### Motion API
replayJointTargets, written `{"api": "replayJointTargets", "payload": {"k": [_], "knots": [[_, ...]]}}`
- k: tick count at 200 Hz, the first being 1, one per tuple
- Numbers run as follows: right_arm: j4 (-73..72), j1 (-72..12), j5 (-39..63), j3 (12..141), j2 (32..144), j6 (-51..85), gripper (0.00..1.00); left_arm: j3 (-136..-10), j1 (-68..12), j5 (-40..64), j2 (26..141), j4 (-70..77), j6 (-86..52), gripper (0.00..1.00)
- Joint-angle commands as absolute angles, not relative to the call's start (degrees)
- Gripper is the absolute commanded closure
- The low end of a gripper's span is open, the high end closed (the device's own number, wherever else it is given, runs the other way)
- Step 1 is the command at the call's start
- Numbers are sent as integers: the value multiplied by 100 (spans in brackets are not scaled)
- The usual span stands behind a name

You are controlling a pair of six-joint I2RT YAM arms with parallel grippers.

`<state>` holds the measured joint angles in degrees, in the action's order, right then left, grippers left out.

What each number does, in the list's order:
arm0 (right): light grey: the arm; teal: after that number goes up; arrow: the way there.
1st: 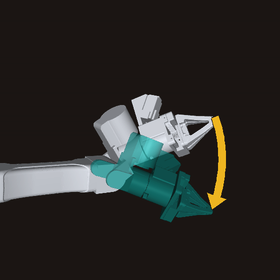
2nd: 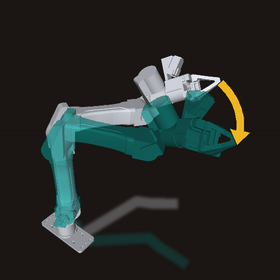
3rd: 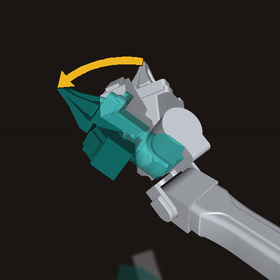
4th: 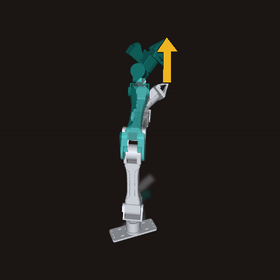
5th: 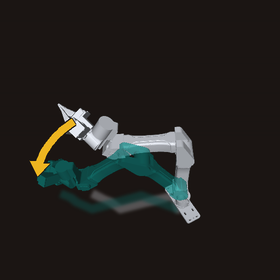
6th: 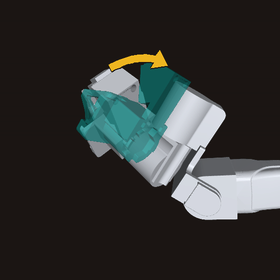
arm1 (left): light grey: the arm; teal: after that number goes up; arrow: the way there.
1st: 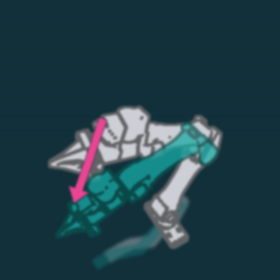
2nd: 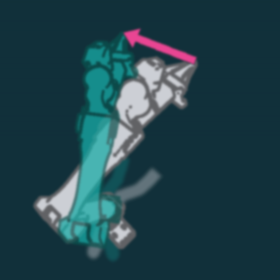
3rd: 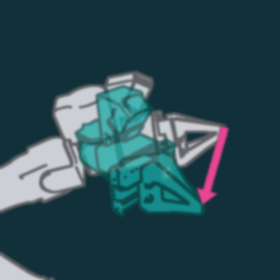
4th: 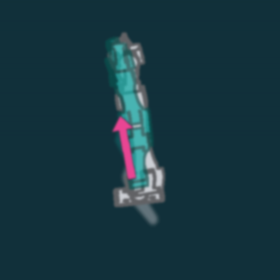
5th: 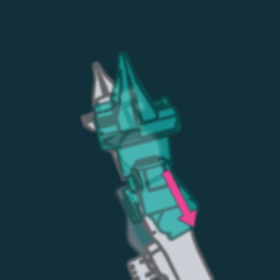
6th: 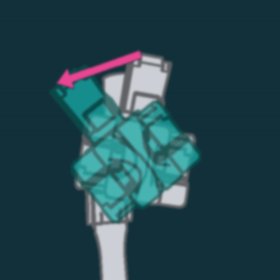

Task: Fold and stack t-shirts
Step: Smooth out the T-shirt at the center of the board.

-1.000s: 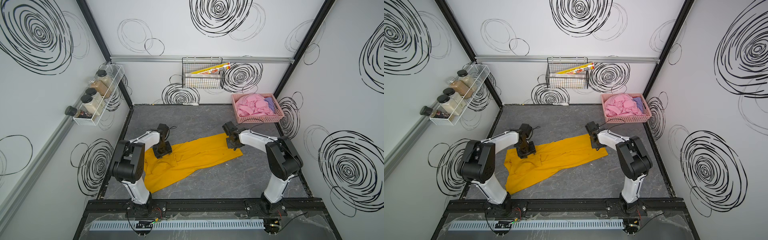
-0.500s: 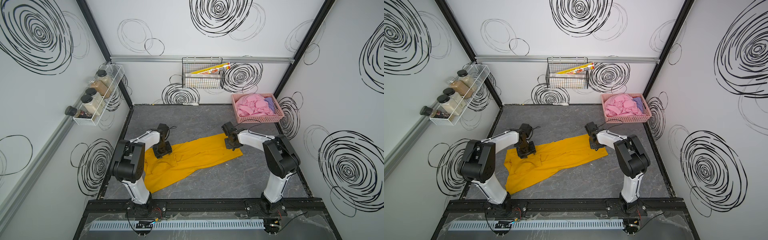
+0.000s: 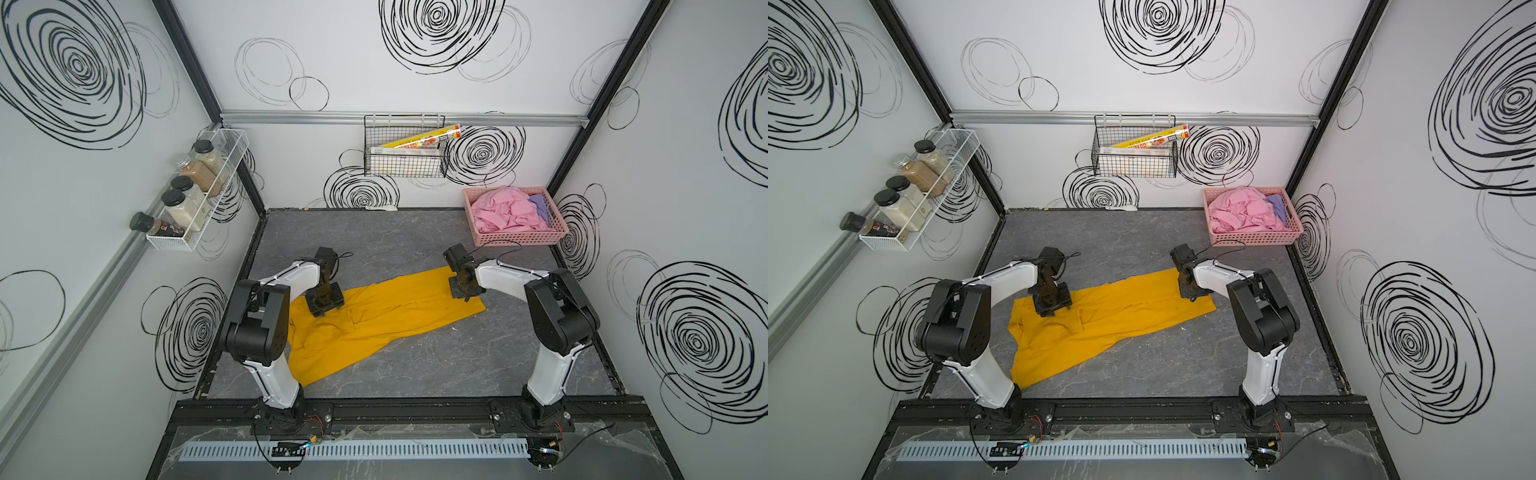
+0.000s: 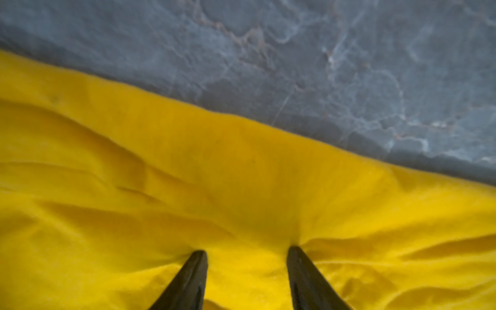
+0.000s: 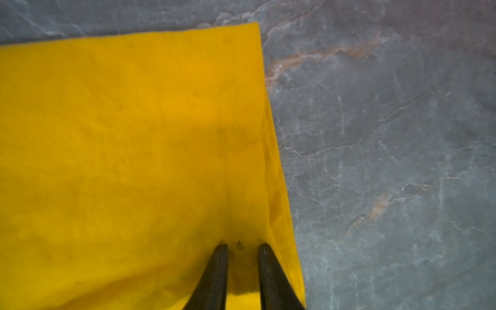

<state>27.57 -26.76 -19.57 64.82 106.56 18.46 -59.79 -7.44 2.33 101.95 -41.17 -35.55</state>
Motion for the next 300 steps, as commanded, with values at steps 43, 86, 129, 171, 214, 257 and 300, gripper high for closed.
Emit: {"api": "replayJointTargets", "payload": {"k": [43, 86, 129, 171, 214, 257, 300], "knots": [[2775, -2663, -1784, 6473, 10837, 1802, 100, -5546, -547, -35, 10773, -4052, -3507, 45], [2940, -2663, -2012, 6736, 10729, 1684, 100, -5470, -499, -19, 10783, -3996, -3507, 45], [3109, -2662, -2204, 7274, 10656, 1506, 100, -5516, -494, 0, 10806, -4006, -3507, 45], [3075, -2663, -2300, 7464, 10807, 1455, 100, -5529, -490, 9, 10802, -4008, -3509, 46], [3431, -2663, -2438, 8629, 11335, 1443, 100, -5462, -483, 0, 10758, -4005, -3507, 45], [3553, -2672, -2496, 9644, 11505, 1298, 100, -5362, -483, -17, 10714, -3973, -3516, 46], [3349, -2672, -2461, 9413, 11344, 1252, 100, -5295, -483, -27, 10718, -3946, -3498, 46]]}}
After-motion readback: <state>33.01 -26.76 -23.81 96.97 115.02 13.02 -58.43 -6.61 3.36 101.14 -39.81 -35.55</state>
